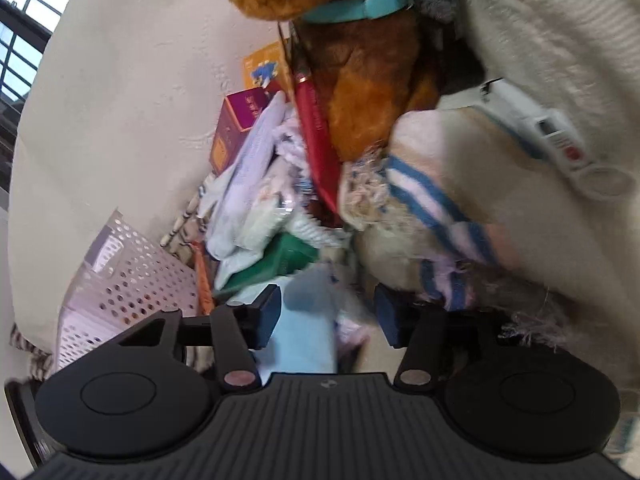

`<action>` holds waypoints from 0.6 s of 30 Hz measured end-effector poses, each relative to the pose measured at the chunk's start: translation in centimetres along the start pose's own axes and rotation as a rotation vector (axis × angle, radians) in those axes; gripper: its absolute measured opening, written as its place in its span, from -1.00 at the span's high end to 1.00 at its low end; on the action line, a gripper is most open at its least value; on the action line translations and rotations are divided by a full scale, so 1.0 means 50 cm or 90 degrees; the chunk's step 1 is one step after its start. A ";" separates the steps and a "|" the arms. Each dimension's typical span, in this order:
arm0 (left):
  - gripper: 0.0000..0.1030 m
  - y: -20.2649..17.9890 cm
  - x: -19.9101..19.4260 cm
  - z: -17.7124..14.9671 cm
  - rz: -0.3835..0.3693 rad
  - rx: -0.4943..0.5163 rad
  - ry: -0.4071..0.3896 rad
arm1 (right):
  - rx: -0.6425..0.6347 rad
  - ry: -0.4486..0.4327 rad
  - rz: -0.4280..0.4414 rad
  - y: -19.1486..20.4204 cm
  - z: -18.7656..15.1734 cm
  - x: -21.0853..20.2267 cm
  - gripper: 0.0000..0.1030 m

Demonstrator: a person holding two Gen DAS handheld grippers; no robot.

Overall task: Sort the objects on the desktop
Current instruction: 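Close both grippers on the light blue mask packet, then carry the blue packet over the basket and open both grippers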

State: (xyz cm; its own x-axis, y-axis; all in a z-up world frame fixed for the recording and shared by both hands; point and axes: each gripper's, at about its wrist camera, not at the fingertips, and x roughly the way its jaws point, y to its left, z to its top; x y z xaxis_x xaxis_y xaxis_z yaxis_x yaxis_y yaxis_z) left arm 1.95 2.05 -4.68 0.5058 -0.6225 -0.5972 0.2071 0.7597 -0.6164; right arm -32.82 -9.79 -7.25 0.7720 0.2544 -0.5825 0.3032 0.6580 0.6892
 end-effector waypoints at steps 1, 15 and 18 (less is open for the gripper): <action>-0.36 -0.012 -0.002 -0.005 0.018 0.025 -0.008 | -0.005 0.001 0.008 0.008 -0.004 0.000 0.03; 0.93 -0.063 -0.079 -0.022 0.094 0.124 -0.144 | -0.095 -0.115 0.082 0.044 -0.108 -0.096 0.72; 0.93 -0.060 -0.088 -0.021 0.086 0.118 -0.147 | -0.077 -0.115 0.105 0.063 -0.102 -0.094 0.73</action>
State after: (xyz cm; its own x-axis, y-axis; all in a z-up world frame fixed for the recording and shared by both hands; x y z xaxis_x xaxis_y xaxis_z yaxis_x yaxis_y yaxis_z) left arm -1.79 2.32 -0.74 0.7110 -0.4708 -0.5223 0.2634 0.8670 -0.4230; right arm -38.35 -5.32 -4.54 0.8963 0.2413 -0.3721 0.1044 0.7007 0.7058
